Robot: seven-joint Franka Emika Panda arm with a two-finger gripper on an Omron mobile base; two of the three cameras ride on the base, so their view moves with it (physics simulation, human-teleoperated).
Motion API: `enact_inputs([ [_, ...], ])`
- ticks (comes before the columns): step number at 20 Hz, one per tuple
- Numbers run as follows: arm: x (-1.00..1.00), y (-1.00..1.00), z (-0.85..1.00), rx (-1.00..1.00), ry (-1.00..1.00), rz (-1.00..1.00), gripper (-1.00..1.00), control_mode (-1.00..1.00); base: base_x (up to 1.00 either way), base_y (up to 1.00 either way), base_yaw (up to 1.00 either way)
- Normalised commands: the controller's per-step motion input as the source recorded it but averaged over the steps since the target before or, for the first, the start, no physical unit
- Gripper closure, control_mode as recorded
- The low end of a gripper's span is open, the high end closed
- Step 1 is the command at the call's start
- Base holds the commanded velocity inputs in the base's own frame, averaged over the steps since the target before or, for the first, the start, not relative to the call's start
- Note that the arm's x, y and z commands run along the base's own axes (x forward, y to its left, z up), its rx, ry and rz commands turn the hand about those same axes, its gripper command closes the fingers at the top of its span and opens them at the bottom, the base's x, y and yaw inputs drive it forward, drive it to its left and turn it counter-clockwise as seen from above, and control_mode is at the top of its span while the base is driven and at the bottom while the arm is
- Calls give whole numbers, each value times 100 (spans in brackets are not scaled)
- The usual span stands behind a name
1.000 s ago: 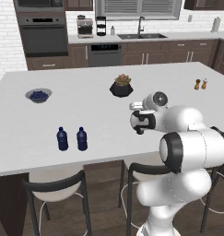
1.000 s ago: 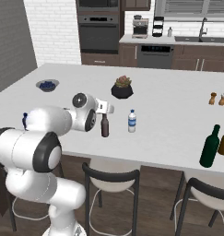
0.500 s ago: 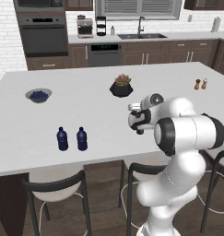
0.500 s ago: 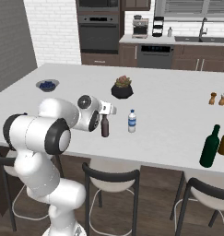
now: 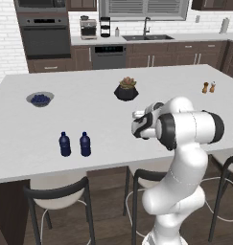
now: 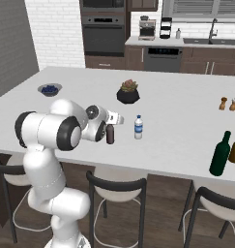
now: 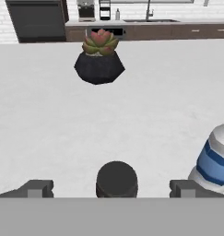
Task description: Move the plastic bottles in the middle to the plastics group, and the glass bottles in the middle to the glass group.
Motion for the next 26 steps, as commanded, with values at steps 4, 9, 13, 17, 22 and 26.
enact_inputs([
  [4, 5, -1, -2, 0, 0, 0, -100, -100, 0, 0, 0],
  [9, 0, 0, 0, 0, 0, 0, -100, -100, 0, 0, 0],
  [13, 0, 0, 0, 0, 0, 0, -100, -100, 0, 0, 0],
  [17, 0, 0, 0, 0, 0, 0, -100, -100, 0, 0, 0],
  [22, 0, 0, 0, 0, 0, 0, 100, -100, 0, 0, 0],
  [26, 0, 0, 0, 0, 0, 0, 100, -100, 0, 0, 0],
])
